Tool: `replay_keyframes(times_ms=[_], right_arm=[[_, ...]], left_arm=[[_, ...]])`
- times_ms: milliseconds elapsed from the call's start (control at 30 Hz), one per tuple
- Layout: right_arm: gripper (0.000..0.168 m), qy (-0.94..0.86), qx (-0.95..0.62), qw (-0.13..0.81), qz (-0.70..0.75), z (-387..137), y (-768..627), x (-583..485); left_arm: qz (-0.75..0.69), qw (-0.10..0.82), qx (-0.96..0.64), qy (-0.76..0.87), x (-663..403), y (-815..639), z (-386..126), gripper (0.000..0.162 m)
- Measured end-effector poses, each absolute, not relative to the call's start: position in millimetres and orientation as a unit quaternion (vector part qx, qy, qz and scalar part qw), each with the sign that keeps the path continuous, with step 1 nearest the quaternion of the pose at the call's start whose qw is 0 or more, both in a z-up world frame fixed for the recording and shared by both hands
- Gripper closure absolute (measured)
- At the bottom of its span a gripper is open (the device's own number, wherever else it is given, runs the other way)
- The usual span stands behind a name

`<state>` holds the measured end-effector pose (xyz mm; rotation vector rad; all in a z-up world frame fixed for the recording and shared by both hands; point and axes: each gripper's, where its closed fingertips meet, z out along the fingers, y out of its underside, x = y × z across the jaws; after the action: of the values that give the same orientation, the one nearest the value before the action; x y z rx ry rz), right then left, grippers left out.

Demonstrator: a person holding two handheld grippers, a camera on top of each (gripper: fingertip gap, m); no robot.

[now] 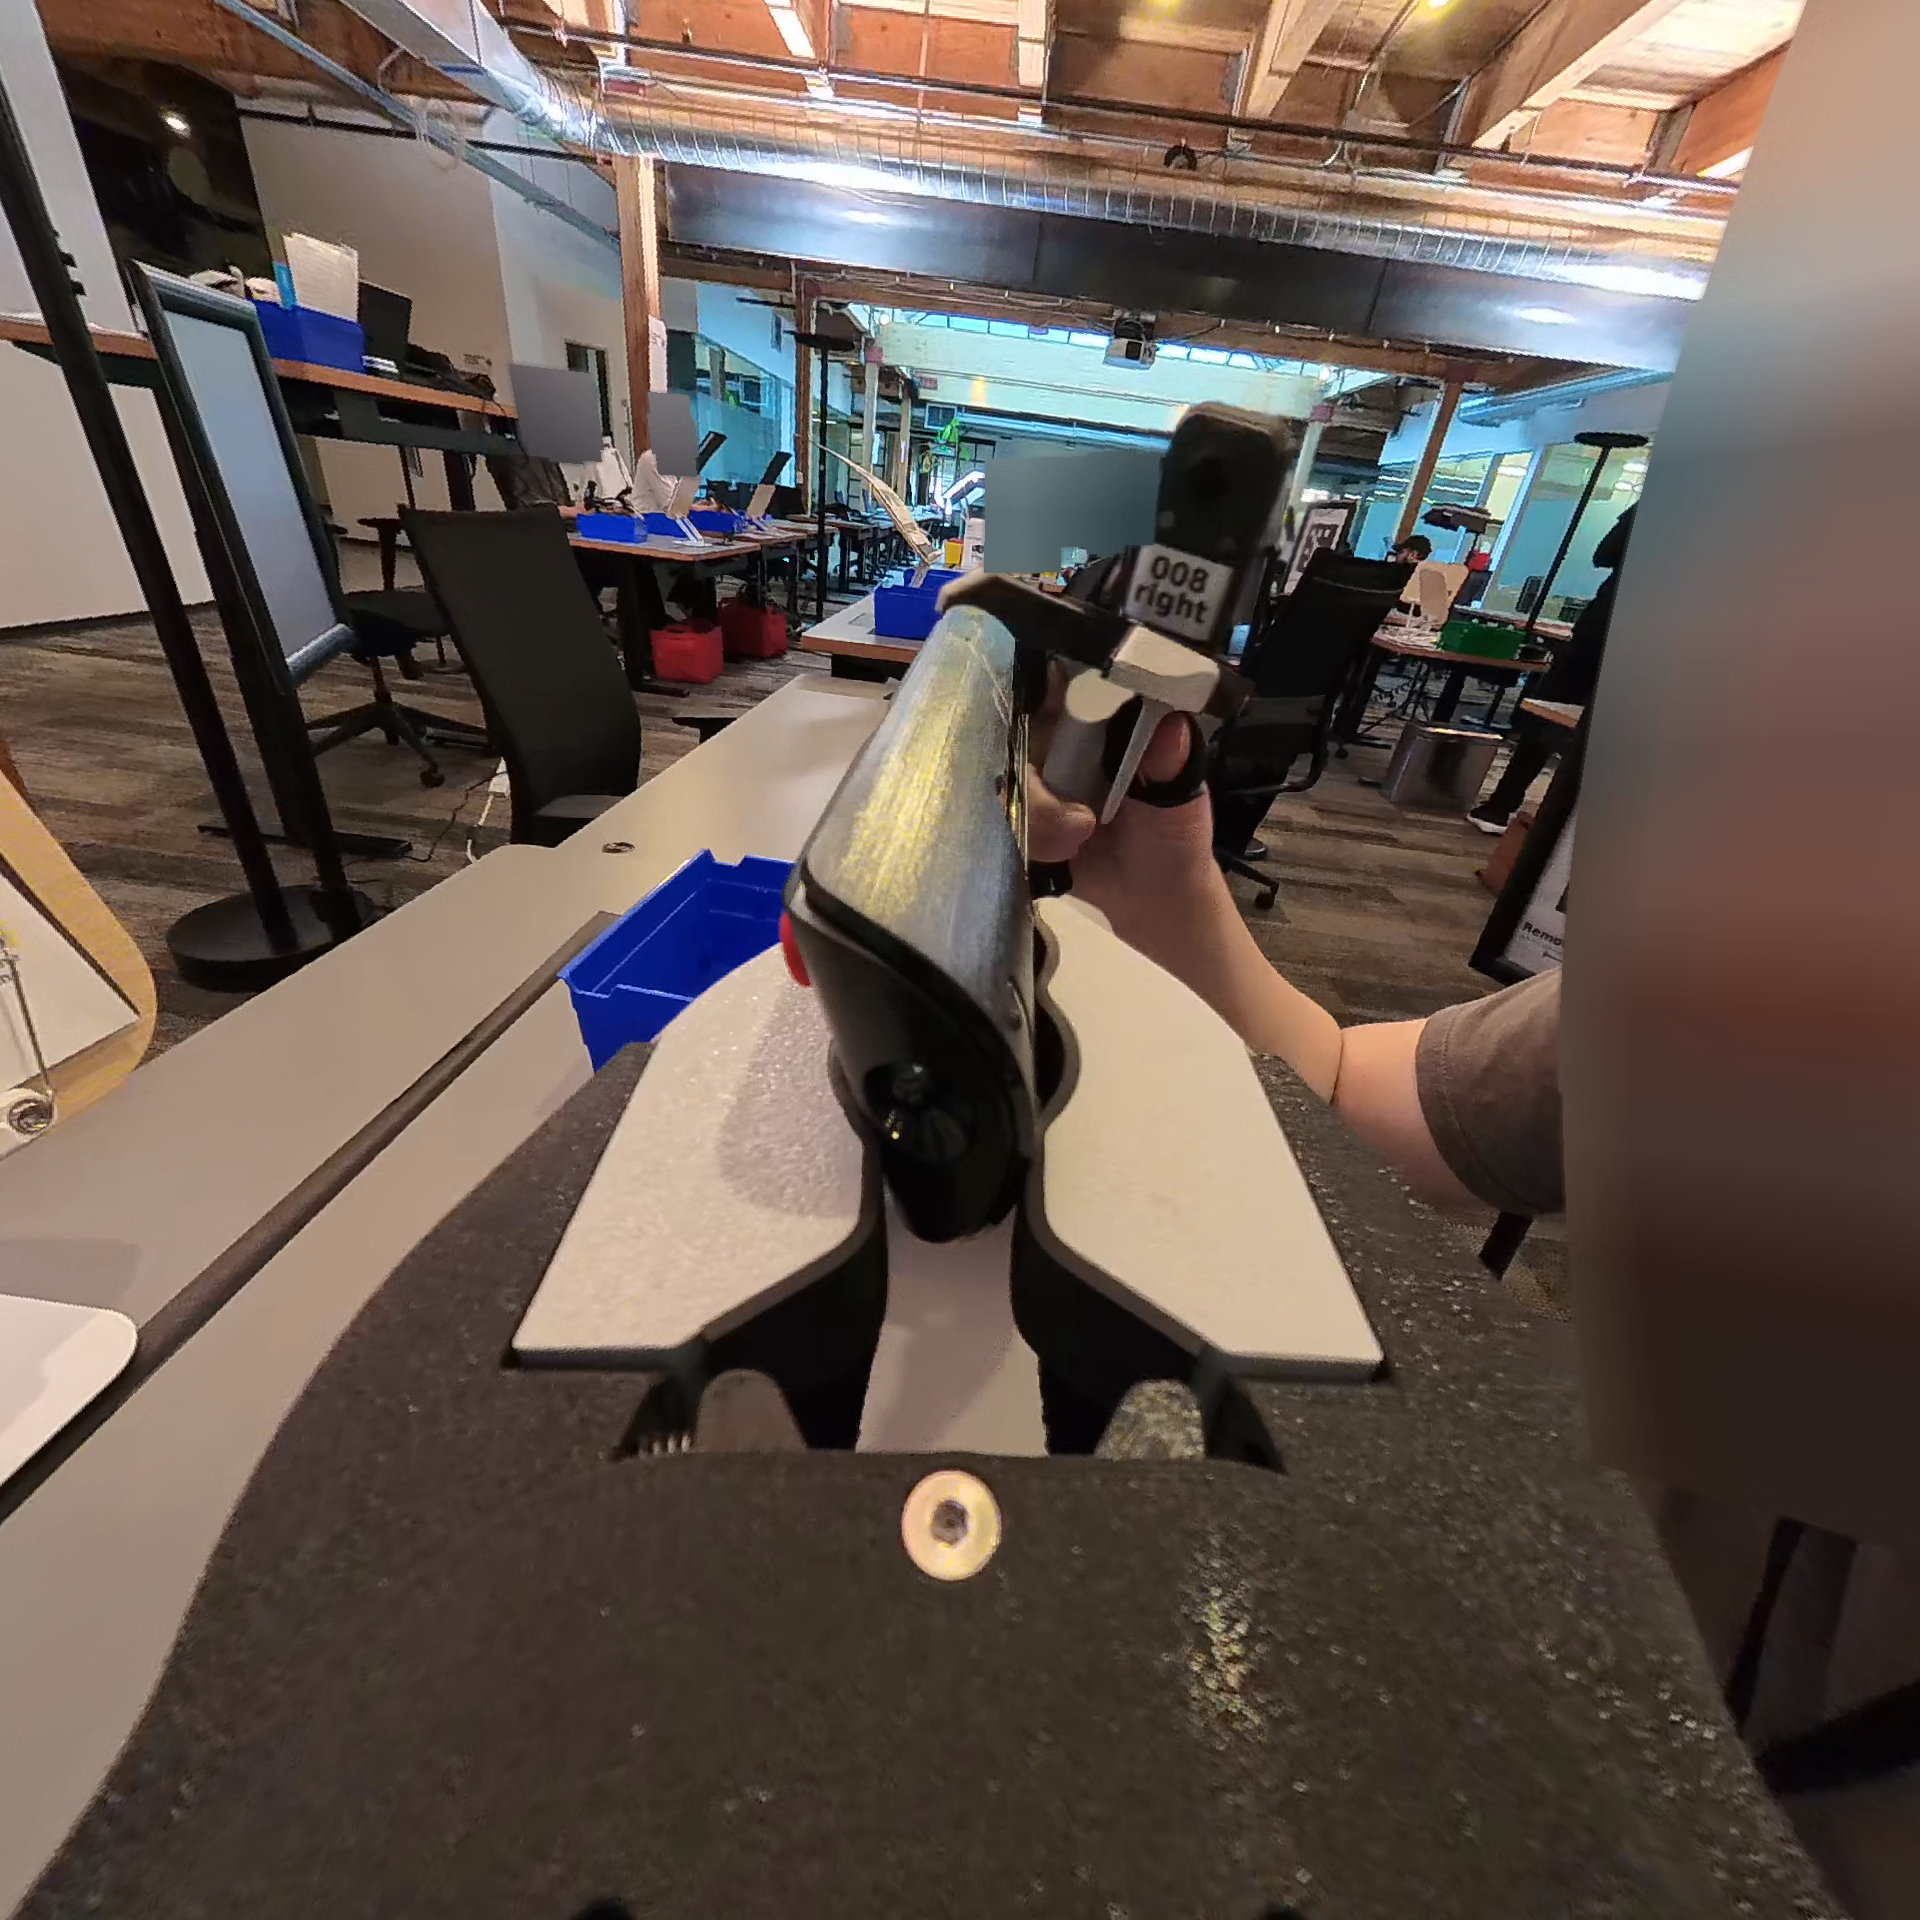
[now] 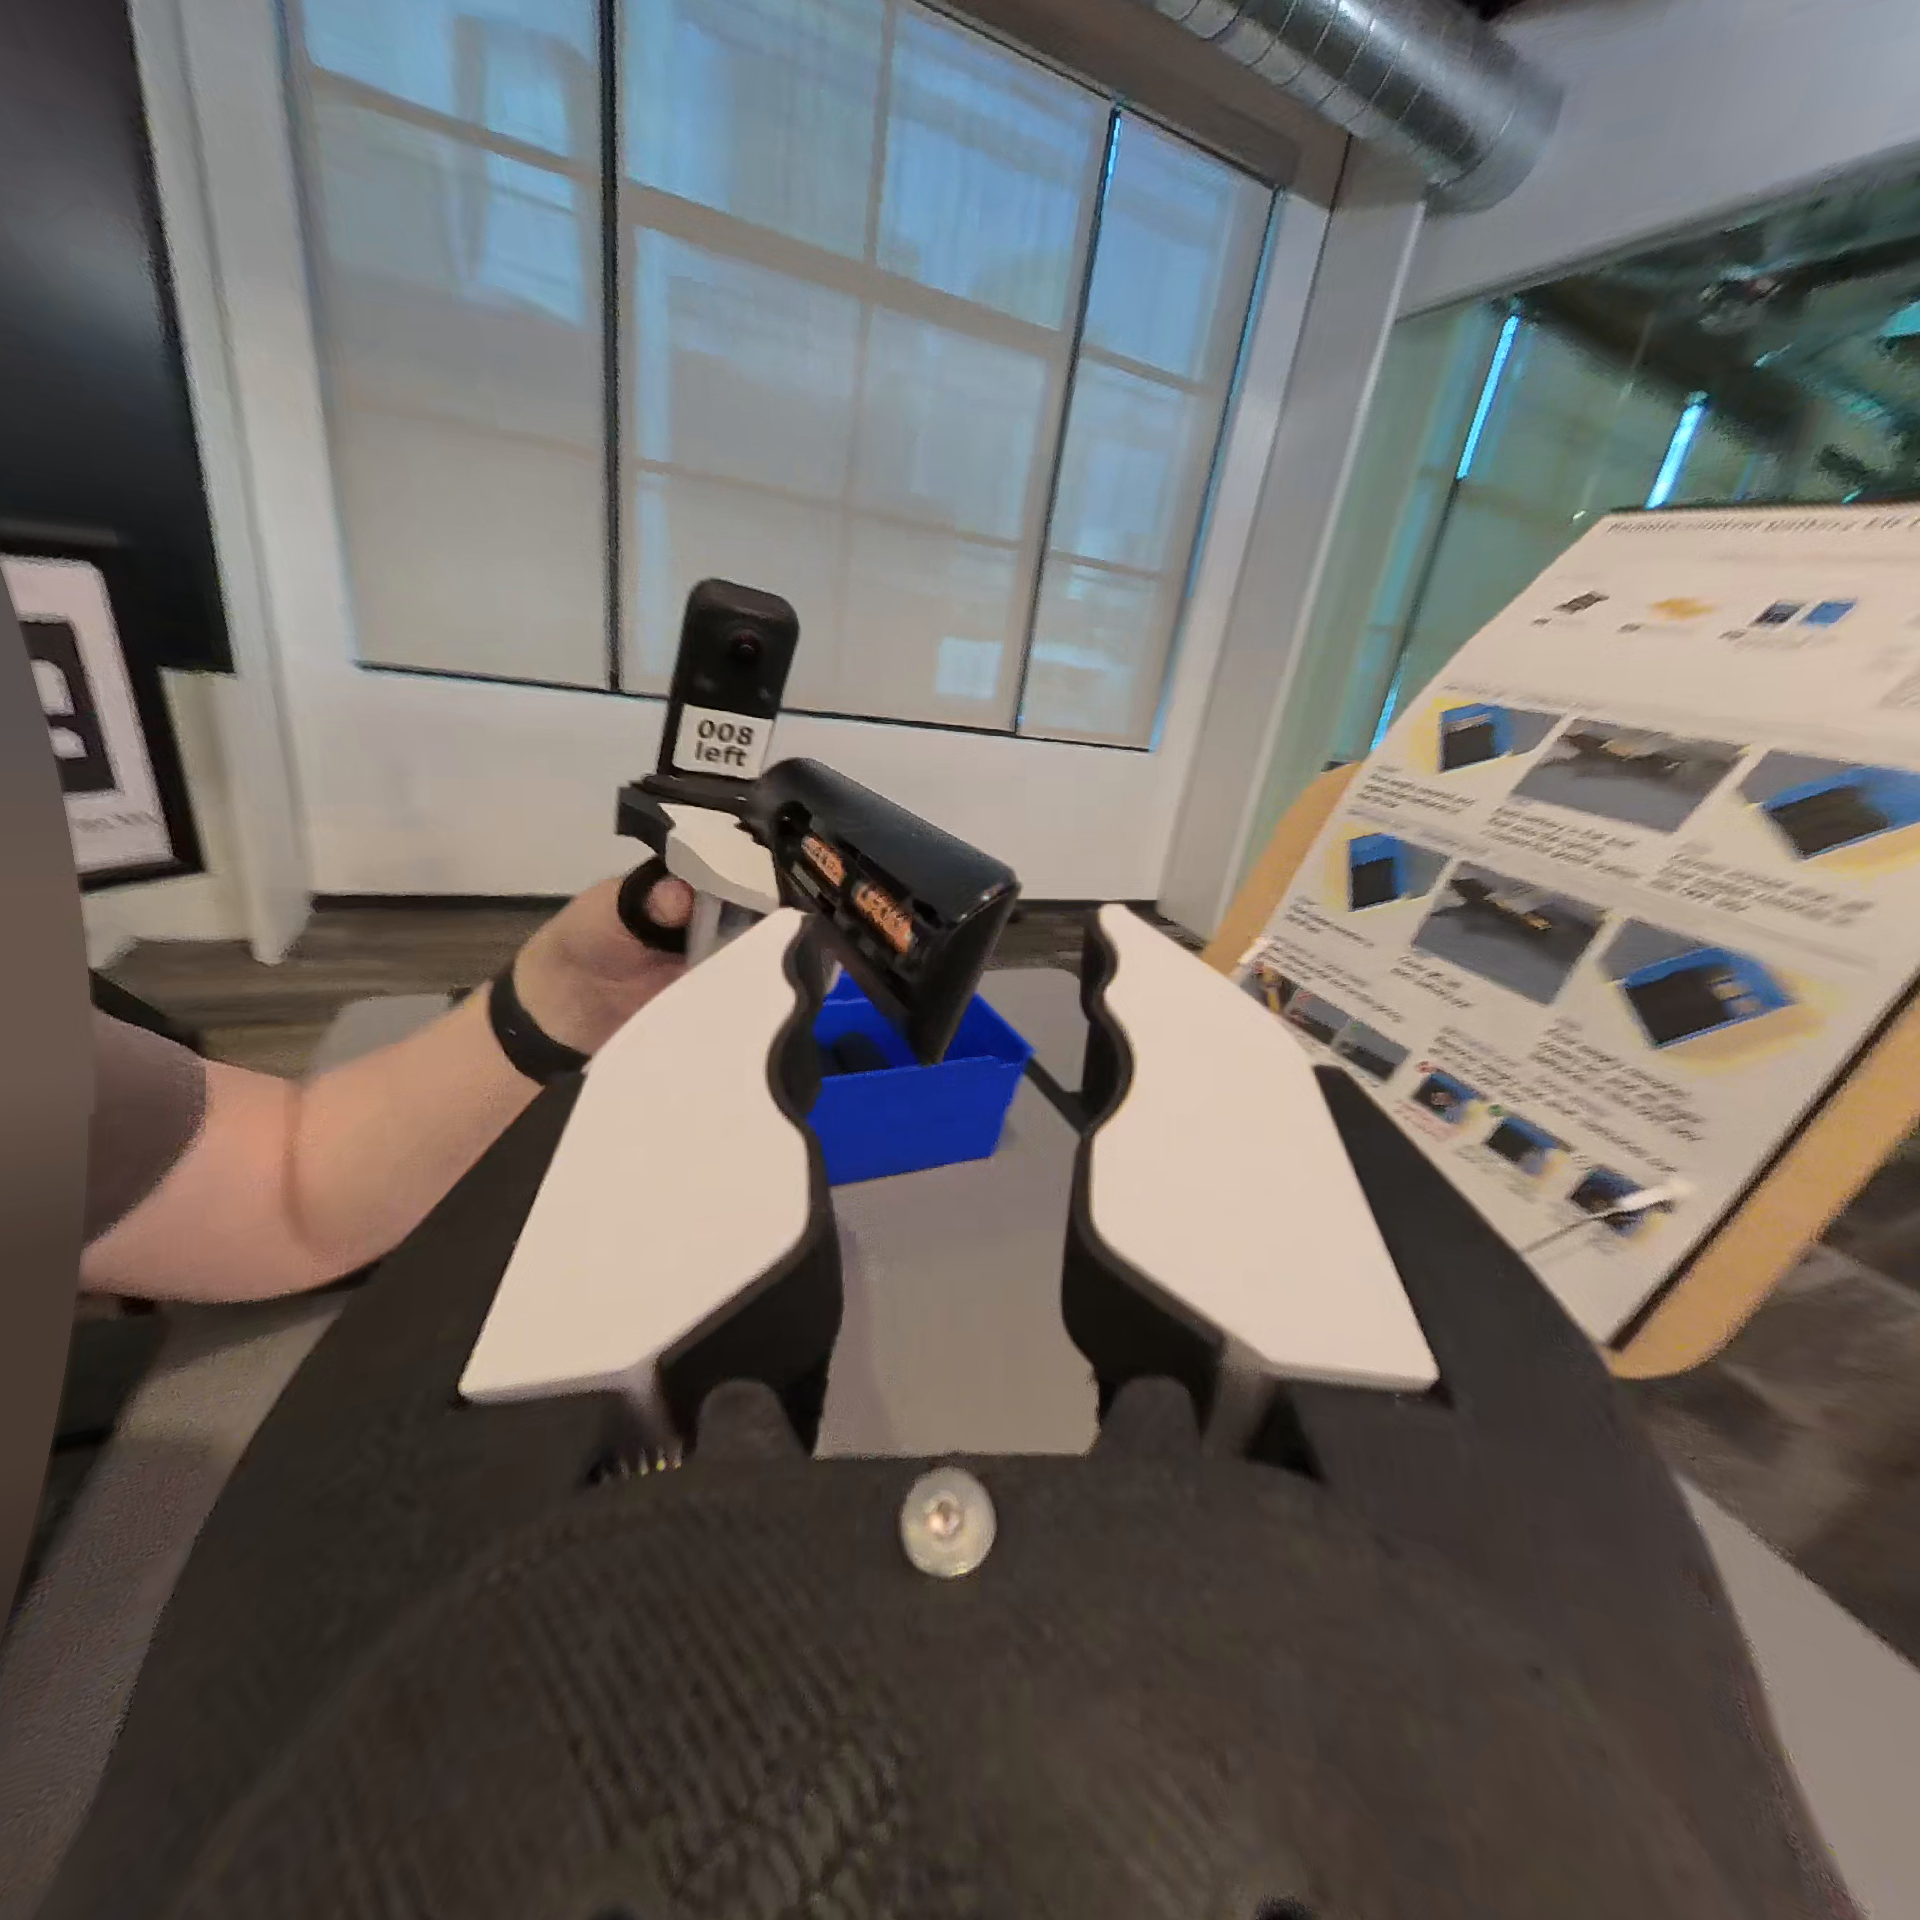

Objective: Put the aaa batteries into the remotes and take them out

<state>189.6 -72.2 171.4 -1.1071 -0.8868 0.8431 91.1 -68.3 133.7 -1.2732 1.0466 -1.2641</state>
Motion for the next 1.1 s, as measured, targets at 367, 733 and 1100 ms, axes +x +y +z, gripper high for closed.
replay_keyframes(times_ms=[367,733,1100], right_arm=[[0.120,-0.438,-0.504,0.707,0.235,163,-83,168],[0.124,-0.432,-0.477,0.742,0.188,173,-88,173],[0.125,-0.404,-0.491,0.726,0.262,177,-84,182]], left_arm=[[-0.481,0.557,-0.527,0.425,87,-62,140,0.138],[-0.537,0.514,-0.521,0.419,87,-68,140,0.138],[-0.566,0.490,-0.521,0.410,91,-71,138,0.138]])
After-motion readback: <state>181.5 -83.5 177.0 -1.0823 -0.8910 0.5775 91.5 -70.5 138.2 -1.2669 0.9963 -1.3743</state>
